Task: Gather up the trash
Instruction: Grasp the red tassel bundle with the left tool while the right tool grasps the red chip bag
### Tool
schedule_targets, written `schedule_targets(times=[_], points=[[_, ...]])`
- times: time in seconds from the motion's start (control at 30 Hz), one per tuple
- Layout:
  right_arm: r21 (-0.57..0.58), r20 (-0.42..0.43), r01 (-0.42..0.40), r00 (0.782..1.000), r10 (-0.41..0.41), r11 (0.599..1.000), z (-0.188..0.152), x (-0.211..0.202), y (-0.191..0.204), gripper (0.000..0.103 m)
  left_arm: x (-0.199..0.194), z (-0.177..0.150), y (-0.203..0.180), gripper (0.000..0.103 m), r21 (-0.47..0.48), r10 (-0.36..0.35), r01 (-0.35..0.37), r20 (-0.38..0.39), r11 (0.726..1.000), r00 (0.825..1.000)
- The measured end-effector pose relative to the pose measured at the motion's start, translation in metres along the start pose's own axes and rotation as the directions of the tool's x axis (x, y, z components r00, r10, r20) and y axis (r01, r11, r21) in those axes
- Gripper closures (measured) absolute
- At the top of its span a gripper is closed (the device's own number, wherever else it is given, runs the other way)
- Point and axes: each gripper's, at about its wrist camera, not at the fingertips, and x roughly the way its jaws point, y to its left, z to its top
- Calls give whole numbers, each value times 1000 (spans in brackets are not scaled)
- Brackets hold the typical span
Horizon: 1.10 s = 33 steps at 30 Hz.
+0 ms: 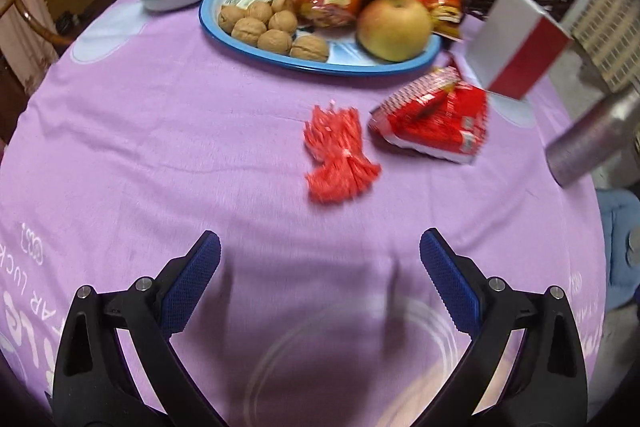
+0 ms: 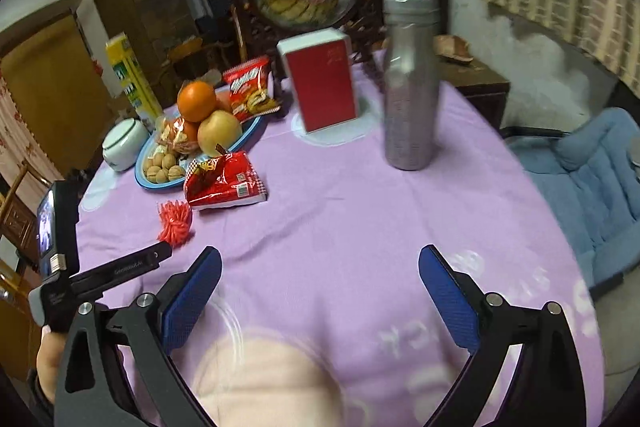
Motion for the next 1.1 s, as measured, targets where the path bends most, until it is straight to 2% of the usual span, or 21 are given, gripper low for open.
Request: schedule_targets(times=[0.2, 0.3, 0.37, 0.4, 0.43, 0.47, 0.5, 0.53, 0.63, 0.77, 0.97, 1.1], points=[[14, -57, -16, 998, 17, 1000, 10, 49, 13, 6, 24, 16, -7, 9, -14, 42, -42, 5, 999, 999], [25, -64, -39, 997, 41, 999, 7, 56, 13, 6, 34, 21, -8, 21, -28, 42, -42, -1, 999, 999], [35, -71, -44, 996, 47, 998, 7, 61, 11, 6, 42, 26, -8, 41, -22, 45, -45, -17, 999, 999], [41, -75, -49, 996, 52, 998, 7, 63, 10, 6, 42, 27, -10, 52, -4, 83, -83, 3, 997, 997], [42, -78, -51, 995, 55, 998, 7, 65, 10, 6, 43, 29, -11, 74, 18, 102, -102, 3, 995, 995], [41, -80, -49, 995, 52, 998, 9, 68, 10, 6, 42, 29, -10, 84, 22, 100, -100, -2, 995, 995], [37, -81, -46, 996, 49, 998, 10, 70, 11, 6, 40, 28, -6, 88, 5, 80, -80, -6, 997, 997], [33, -81, -47, 995, 50, 998, 11, 71, 12, 6, 33, 25, -1, 88, -26, 50, -50, -3, 998, 999], [5, -91, -68, 994, 69, 998, 19, 85, 24, 6, 4, 3, 8, 88, -60, 27, -23, 60, 998, 998], [-46, -130, -92, 988, 86, 995, 30, 113, 52, 6, -19, -27, 18, 88, -70, -19, 24, 75, 997, 997], [-138, -152, -110, 984, 88, 984, 39, 143, 110, 6, -30, -45, 52, 88, -155, 41, -26, 96, 988, 994], [-194, -143, -73, 989, 45, 978, 44, 158, 141, 6, -11, -36, 71, 88, -207, 31, -21, 48, 978, 998]])
